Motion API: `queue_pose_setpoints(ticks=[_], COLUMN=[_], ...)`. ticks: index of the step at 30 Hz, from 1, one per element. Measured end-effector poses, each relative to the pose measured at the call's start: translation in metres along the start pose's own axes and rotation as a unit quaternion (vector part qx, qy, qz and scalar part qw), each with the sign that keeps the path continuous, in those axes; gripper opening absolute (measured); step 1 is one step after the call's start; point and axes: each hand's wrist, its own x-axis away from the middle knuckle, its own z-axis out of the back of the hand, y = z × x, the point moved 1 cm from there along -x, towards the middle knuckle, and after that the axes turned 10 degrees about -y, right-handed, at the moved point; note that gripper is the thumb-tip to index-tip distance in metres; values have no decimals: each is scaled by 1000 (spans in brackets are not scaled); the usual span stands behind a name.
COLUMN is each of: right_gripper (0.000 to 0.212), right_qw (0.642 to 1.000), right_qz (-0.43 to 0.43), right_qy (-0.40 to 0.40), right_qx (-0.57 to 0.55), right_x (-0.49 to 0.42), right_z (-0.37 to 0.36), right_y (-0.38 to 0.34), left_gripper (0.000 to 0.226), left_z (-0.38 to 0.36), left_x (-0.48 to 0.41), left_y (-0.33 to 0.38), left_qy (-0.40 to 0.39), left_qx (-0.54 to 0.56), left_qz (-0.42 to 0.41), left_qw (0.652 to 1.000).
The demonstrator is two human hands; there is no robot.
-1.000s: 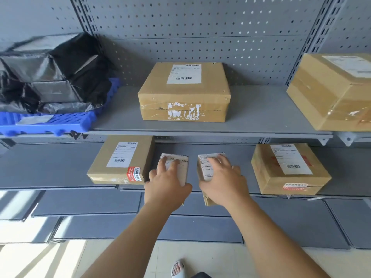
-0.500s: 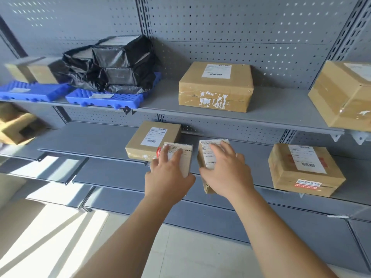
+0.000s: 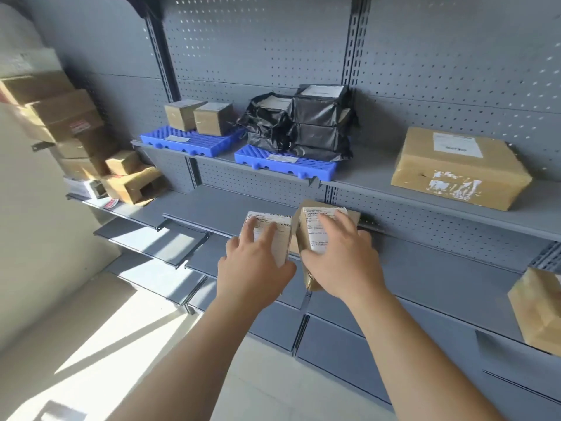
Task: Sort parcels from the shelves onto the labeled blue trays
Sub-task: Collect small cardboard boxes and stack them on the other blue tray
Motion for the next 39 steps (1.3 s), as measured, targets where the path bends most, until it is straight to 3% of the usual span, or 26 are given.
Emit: queue_pose_setpoints(ticks=[8,17,31,39], right_gripper=[73,72,72,73], right_qw=[997,991,973,968], right_qz=[74,130,227,239], right_qy=[-18,-36,-3,29], right_qx=[5,8,-47,-64], right_x=[-16,-69,-244,-318], right_z=[-49,-80,-85,-92], right_y=[-119,-207,-318,-366], left_gripper=[80,78,74,66], left_z=[59,101,190,213], left_x=[6,-25,-172,-257], left_y=[-120,-207,-279,-315], left_qy=[30,77,171,207], left_qx=[-1,24,16,41], left_qz=[76,145,196,187], left_qw=[997,986,965,959])
